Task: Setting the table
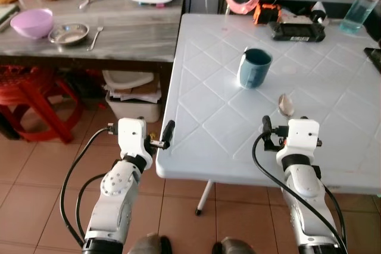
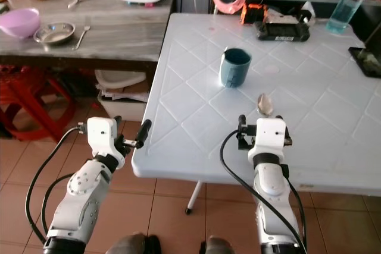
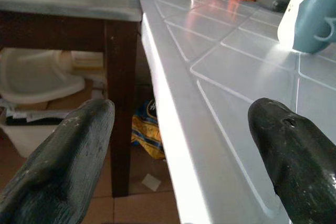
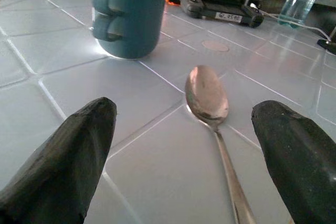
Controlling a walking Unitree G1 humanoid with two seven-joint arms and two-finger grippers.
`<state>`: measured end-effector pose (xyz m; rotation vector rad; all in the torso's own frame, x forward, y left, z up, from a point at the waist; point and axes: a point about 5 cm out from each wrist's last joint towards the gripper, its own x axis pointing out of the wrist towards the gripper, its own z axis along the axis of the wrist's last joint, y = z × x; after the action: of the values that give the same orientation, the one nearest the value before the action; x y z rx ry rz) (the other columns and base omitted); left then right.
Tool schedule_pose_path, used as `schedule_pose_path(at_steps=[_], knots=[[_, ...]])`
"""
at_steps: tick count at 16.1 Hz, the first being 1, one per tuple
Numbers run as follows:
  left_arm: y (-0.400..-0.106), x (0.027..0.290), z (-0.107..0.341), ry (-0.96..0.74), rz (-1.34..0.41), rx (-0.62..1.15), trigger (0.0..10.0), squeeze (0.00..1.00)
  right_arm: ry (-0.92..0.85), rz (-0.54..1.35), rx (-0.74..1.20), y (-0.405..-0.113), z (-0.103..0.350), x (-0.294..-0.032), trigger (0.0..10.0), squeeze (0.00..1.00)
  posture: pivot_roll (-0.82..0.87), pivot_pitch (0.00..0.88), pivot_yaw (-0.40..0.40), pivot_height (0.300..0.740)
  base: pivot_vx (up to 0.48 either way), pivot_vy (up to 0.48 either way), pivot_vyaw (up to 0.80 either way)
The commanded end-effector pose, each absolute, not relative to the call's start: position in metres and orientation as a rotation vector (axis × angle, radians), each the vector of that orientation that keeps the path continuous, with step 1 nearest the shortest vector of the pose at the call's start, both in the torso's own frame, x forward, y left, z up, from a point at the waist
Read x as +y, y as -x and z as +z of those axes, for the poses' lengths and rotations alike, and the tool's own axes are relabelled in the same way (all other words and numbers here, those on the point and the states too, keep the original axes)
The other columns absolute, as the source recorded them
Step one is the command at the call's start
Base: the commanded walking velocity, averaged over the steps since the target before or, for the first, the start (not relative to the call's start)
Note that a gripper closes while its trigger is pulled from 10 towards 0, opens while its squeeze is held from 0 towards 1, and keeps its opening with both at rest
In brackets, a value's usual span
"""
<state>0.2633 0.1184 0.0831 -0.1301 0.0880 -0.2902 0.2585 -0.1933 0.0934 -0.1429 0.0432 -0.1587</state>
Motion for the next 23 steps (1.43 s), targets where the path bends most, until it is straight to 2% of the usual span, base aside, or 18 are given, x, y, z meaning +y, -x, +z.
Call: schedule_pose_path(at_steps=[1,6,12,20,23], knots=[[-0.264,0.118,0.083,0.119,-0.29,0.093,10.0,0.0,0.139,-0.17,0.034,-0.259,0.097,-0.194,10.0,0.0,-0.05,0.0,0.021,0.74,0.0,0.0,0.0],[-0.263,0.118,0.084,0.125,-0.305,0.083,10.0,0.0,0.113,-0.29,0.1,-0.258,0.089,-0.213,10.0,0.0,-0.05,0.0,0.021,0.74,0.0,0.0,0.0],[-0.262,0.118,0.085,0.123,-0.317,0.072,10.0,0.0,0.112,-0.286,0.102,-0.258,0.089,-0.212,10.0,0.0,-0.05,0.0,0.021,0.74,0.0,0.0,0.0],[-0.263,0.117,0.085,0.133,-0.318,0.071,10.0,0.0,0.129,-0.263,0.08,-0.261,0.094,-0.211,10.0,0.0,-0.06,0.0,0.02,0.74,0.0,-0.362,0.0],[-0.264,0.119,0.085,0.131,-0.295,0.07,10.0,0.0,0.145,-0.225,0.056,-0.264,0.098,-0.206,10.0,0.0,-0.05,0.0,0.022,0.74,0.0,0.0,0.0]])
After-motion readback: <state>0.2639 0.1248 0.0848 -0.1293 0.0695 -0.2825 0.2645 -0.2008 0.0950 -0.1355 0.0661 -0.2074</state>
